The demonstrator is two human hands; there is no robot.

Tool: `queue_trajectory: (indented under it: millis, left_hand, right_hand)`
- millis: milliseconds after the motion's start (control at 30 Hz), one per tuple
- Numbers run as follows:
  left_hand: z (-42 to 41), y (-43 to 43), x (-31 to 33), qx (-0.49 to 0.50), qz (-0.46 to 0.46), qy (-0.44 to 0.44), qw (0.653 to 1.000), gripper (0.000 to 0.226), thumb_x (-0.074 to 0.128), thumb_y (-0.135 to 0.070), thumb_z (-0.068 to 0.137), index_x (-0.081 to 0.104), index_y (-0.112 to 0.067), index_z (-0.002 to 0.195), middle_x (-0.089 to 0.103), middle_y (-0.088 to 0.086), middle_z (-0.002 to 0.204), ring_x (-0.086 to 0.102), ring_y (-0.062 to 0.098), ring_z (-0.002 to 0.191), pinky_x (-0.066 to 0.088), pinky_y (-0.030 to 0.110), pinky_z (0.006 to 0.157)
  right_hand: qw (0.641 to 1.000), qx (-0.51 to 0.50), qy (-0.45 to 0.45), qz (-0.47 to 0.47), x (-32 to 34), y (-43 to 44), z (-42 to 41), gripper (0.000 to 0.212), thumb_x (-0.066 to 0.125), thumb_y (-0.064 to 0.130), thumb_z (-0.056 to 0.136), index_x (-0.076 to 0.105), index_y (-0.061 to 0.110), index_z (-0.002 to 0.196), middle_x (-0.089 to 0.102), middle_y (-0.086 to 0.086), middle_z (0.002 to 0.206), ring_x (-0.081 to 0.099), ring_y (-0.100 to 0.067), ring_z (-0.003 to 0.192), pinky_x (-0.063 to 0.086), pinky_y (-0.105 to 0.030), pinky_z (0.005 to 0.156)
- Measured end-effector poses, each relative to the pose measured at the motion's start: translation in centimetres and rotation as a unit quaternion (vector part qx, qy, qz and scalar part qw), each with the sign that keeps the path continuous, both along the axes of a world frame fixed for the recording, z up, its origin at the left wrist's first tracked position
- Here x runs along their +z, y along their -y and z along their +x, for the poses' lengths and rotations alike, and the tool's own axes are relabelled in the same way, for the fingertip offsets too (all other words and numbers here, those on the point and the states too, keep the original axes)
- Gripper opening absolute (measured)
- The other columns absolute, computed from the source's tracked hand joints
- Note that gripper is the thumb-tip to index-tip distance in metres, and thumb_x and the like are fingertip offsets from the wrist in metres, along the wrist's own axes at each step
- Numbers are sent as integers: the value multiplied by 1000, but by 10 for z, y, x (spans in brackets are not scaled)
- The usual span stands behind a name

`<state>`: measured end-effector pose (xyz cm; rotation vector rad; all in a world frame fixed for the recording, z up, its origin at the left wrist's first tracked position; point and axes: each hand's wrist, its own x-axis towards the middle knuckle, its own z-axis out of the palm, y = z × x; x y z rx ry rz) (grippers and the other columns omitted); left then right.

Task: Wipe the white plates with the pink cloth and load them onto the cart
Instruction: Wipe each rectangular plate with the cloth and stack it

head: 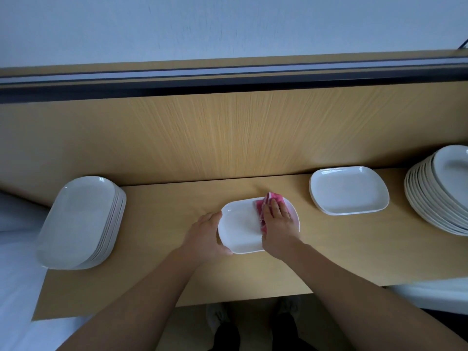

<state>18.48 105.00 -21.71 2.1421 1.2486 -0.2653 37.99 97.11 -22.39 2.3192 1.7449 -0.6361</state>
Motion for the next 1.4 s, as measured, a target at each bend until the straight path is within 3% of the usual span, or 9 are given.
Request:
queue_trajectory:
  millis: [367, 500, 567, 667, 800, 967, 1233, 1400]
  left_hand:
    - [-2, -5, -2, 0, 6, 13, 1000, 106, 82, -49, 64, 27, -19, 149, 35, -5, 149, 31, 15, 137, 31, 29, 109]
    - [2, -6, -2, 9, 14, 25, 1000, 88, 84, -54, 51, 50, -26, 127, 57, -9, 122, 52, 15, 116, 45, 31, 94]
    - [3, -6, -1, 12, 18, 26, 999, 82, 82, -55, 47, 53, -28, 120, 60, -11, 113, 55, 13, 108, 47, 30, 88]
    - [2, -4, -2, 10, 33, 26, 999, 89, 80, -58, 47, 49, -30, 126, 57, -13, 117, 53, 12, 111, 45, 27, 89]
    - [1, -4, 0, -1, 33, 6, 999, 92, 80, -59, 51, 47, -28, 130, 54, -11, 122, 49, 14, 116, 43, 28, 93]
    - [-1, -6, 3, -59, 69, -13, 996, 99, 75, -61, 64, 31, -26, 146, 38, -6, 142, 39, 16, 129, 36, 30, 103]
    - [-4, -9, 4, -115, 72, -63, 989, 102, 65, -67, 74, 18, -23, 153, 29, -2, 150, 31, 18, 135, 29, 30, 109]
    - [-4, -10, 2, -125, 78, -81, 986, 103, 60, -73, 73, 14, -25, 153, 31, 0, 144, 35, 19, 129, 31, 31, 105]
  right_hand:
    - [997, 57, -60, 3, 4, -13, -28, 88, 50, 22, 89, -9, 17, 154, -14, 1, 161, -17, -22, 147, 1, -38, 121]
    - [986, 159, -48, -28, 8, -21, -45, 88, 52, 35, 91, -7, 19, 154, -11, 2, 162, -14, -24, 148, 3, -41, 121]
    - [979, 197, -38, -22, 13, -23, -46, 85, 51, 30, 92, -4, 19, 155, -6, 3, 162, -11, -23, 148, -2, -37, 119]
    - [966, 254, -45, -6, 17, -22, -42, 82, 50, 17, 90, 1, 20, 155, 2, 3, 162, -5, -20, 148, -8, -29, 116]
    - [956, 285, -69, -22, 8, -18, -33, 84, 53, 11, 83, 10, 23, 155, 12, 5, 161, -2, -21, 149, 5, -40, 121]
    - [943, 311, -115, -10, 14, -11, -27, 78, 50, 4, 79, 26, 19, 151, 22, 5, 158, 3, -18, 149, -6, -29, 118]
    - [941, 297, -162, -1, 15, -3, -19, 65, 47, 8, 90, 29, 24, 151, 20, 7, 159, 4, -14, 149, -4, -24, 116]
    - [938, 301, -171, 3, 14, 9, -4, 51, 43, 16, 100, 33, 24, 149, 28, 8, 157, 10, -13, 148, 0, -24, 118]
